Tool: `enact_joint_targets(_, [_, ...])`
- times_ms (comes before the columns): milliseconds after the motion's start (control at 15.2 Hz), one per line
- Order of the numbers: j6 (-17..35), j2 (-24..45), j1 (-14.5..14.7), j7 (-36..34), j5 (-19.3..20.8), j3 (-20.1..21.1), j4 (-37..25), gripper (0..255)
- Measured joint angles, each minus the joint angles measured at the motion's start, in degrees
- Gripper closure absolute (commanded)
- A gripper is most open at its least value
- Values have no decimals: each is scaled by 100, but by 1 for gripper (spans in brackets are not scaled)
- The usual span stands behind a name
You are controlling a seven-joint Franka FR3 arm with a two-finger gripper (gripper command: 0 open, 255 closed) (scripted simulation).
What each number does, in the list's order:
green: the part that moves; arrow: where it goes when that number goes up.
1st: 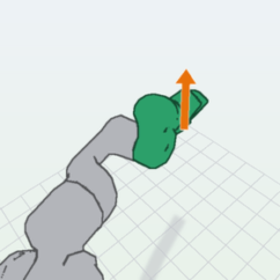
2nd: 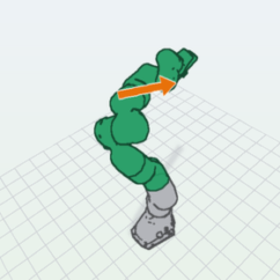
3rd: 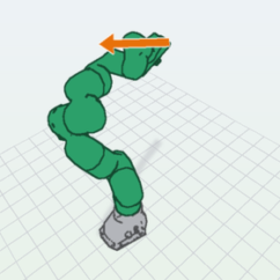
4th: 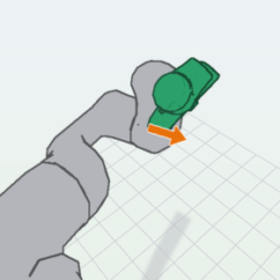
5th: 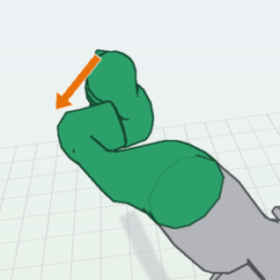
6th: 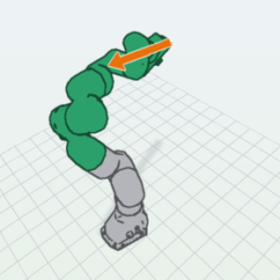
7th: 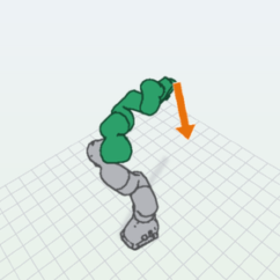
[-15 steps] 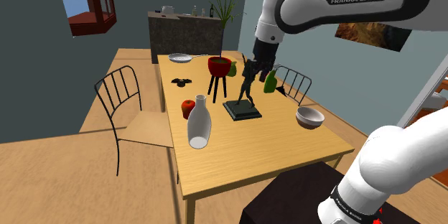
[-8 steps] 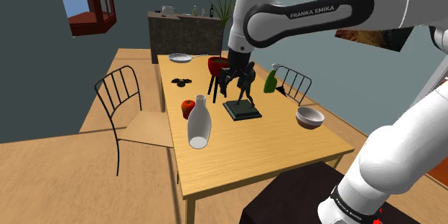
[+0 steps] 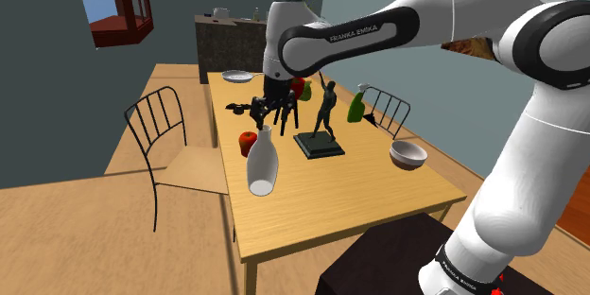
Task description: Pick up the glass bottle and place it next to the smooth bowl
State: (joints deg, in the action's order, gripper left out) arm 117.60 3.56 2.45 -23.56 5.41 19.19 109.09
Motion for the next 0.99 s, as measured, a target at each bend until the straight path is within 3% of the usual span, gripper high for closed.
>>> enact_joint_targets(132, [25,246,47,-135,111,21,-203,0])
enact_joint_targets(594, [474,510,60,-233,242,-1,2,0])
enact_joint_targets(990, [520,528,67,-251,255,1,28,0])
